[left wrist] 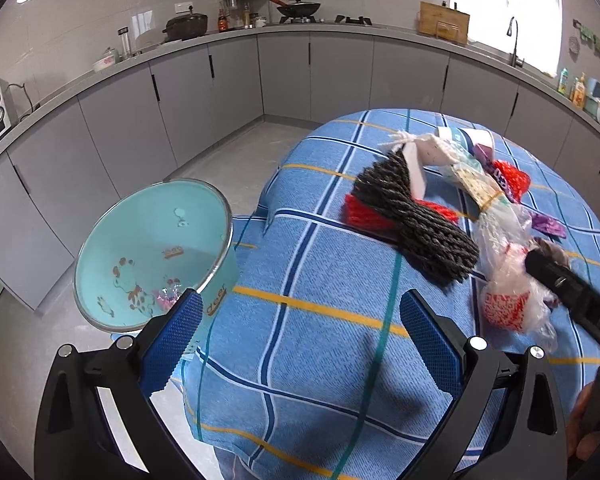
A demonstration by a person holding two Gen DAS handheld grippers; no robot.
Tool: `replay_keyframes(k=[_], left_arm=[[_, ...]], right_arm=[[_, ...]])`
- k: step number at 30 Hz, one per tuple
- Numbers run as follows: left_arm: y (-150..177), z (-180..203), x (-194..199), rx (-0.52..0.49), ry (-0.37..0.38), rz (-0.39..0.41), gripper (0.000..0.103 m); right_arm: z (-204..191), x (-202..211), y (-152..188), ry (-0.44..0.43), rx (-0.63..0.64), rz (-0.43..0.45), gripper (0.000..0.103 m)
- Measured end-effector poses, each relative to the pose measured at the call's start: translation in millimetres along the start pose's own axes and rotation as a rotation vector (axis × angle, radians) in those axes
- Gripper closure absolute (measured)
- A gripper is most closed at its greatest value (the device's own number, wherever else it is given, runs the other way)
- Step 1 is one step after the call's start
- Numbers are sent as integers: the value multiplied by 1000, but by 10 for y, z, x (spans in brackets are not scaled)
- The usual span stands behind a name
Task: Collect trash
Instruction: 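Grasp the clear red-printed bag with the right tool while the left tool grasps the black mesh net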
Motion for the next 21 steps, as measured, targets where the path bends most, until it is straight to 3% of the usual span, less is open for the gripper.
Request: replay_keyframes(k=[7,9,10,12,15,21], left_arm=[[-27,-27,-60,7,1,-6,6],[-45,-12,-73,5,5,-7,6],[-56,-1,-78,3,6,-6,6],[-77,31,-80,-2,10,-2,6],[-113,83,-80,-4,21,3,6],[-198,232,-97,-11,41,12,7]], right_arm=[[-1,-249,125,-42,-23,-107,30],[13,-276,156,-60,-33,-132,50],[24,-290,169,-73,-40,-144,51],[11,-263,165,-79,-24,-135,58],[-28,-181,138,-95,-2,-114,61],[-54,184,-52,-103,33,31,61]])
Point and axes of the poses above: each gripper's, at about its wrist camera, not at the fingertips, and x roughly against the way its jaws point, z to its right, y to its underside, the point moved 5 cm from there along -x, roughly the way its jaws point, and after that the axes turned 2 degrees about -x, right-handed, at the moved point
